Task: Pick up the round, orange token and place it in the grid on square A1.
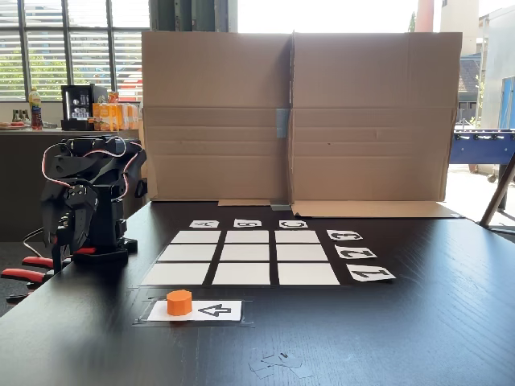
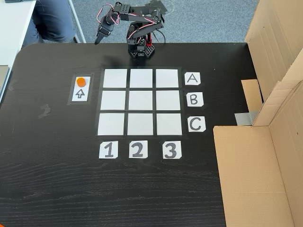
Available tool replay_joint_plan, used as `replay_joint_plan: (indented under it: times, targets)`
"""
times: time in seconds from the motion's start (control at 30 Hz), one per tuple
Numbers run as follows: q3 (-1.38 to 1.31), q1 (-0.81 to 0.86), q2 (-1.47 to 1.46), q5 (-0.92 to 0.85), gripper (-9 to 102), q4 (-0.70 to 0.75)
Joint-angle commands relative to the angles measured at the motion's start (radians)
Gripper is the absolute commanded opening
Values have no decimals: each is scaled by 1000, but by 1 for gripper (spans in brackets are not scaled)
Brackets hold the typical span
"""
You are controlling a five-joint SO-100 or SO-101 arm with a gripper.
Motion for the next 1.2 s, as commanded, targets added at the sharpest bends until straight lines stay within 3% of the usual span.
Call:
replay_joint_plan:
  times: [0.0, 0.73, 1.17]
  targets:
    - [-97, -32, -72, 23, 23, -12]
    - [-615, -373, -637, 345, 24, 34]
    - [-729, -589, -769, 460, 24, 21]
